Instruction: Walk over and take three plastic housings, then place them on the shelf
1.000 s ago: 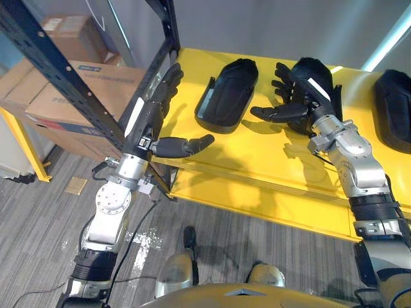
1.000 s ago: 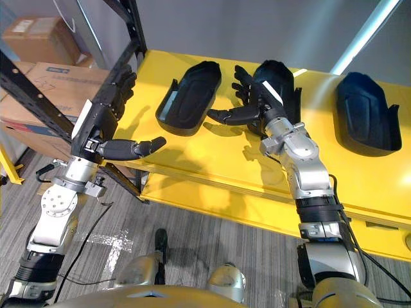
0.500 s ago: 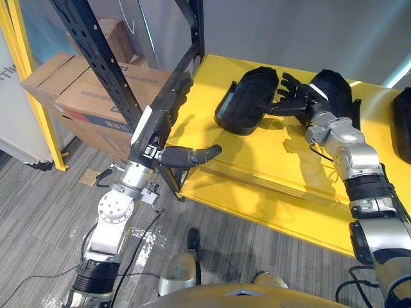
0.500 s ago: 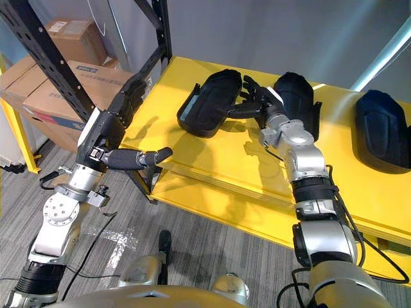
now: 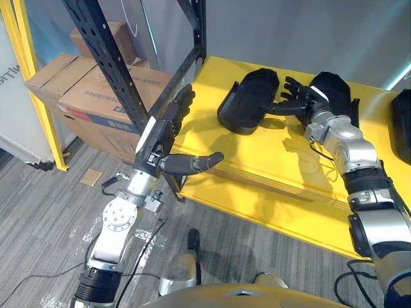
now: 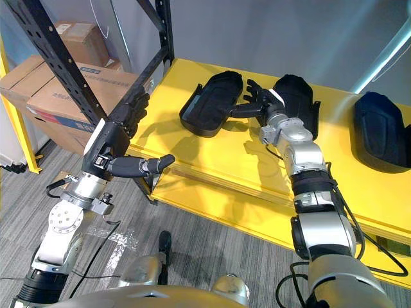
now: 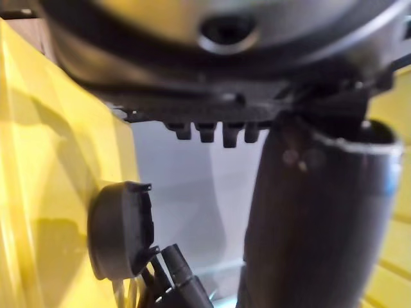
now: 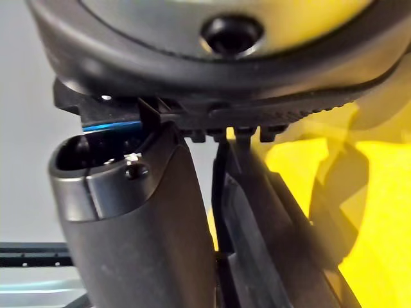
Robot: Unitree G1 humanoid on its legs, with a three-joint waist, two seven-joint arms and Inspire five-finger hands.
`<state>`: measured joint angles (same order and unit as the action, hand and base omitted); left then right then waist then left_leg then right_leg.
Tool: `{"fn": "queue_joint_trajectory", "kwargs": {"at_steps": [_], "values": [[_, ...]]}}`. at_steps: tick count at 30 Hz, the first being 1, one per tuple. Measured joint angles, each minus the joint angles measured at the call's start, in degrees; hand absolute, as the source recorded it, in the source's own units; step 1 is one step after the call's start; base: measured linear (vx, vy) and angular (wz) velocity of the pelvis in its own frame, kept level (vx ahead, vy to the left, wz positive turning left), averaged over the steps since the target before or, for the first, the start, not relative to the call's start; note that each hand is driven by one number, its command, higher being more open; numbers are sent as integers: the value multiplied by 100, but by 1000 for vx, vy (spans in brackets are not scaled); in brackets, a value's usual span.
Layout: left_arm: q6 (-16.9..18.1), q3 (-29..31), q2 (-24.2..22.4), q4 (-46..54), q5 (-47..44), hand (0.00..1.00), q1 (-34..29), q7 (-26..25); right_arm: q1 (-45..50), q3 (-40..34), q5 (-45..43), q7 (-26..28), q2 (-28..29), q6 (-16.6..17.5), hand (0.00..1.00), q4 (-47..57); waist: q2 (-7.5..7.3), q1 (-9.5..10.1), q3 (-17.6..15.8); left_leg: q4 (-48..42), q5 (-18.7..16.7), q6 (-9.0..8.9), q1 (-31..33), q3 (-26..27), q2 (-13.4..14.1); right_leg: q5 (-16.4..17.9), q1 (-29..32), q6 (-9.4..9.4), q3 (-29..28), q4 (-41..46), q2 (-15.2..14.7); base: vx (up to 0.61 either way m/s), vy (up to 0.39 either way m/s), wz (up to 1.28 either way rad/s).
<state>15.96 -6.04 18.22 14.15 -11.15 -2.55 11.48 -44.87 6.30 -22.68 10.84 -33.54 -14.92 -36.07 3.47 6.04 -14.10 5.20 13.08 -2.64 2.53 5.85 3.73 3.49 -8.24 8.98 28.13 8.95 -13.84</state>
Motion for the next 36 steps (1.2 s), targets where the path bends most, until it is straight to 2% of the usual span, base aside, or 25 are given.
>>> {"fn": "queue_joint_trajectory", "kwargs": {"at_steps": [6,19,24,28,32,34,36], "values": [[-5,-174,91,-5,-5,100,-20,-45,-424,117,75,0,22,1,100,-446,-2,142,-1,0,-57,57,34,3,-9,-3,0,7,15,-53,-1,7,-21,0],[-21,-248,208,-19,-247,100,-26,-141,-1249,244,211,-100,23,7,100,-1261,-16,264,-10,-1,-61,85,101,-101,-7,1,-25,9,146,-60,0,1,-14,5],[-21,-240,263,-19,-249,100,-42,-135,-1450,346,233,-117,21,9,100,-1346,-73,301,-44,-1,-79,80,108,-100,-13,8,-23,2,154,-65,-1,0,0,0],[-19,-231,321,-19,-248,100,-74,-152,-1585,346,439,-103,9,88,100,-1323,-172,307,-104,-1,-87,87,108,-82,-13,1,-24,13,147,-88,-3,0,-9,0],[-11,-149,301,1,-231,100,-160,-302,-1534,346,683,-135,-67,353,100,-733,-197,215,-117,-1,-41,87,94,-52,-57,-8,-22,24,134,-93,-31,0,0,0],[-11,-85,297,-4,-176,100,-213,-428,-1240,340,716,-267,-160,606,100,174,-197,145,-117,-2,-38,84,75,-8,-58,-9,-16,25,105,-93,-39,4,-21,-10],[-11,2,297,-4,27,100,-216,-653,-532,105,649,-450,-275,966,100,1657,-203,113,-113,-1,-42,72,-13,135,-51,-9,-14,25,-29,-85,-48,-3,-13,-25]]}}
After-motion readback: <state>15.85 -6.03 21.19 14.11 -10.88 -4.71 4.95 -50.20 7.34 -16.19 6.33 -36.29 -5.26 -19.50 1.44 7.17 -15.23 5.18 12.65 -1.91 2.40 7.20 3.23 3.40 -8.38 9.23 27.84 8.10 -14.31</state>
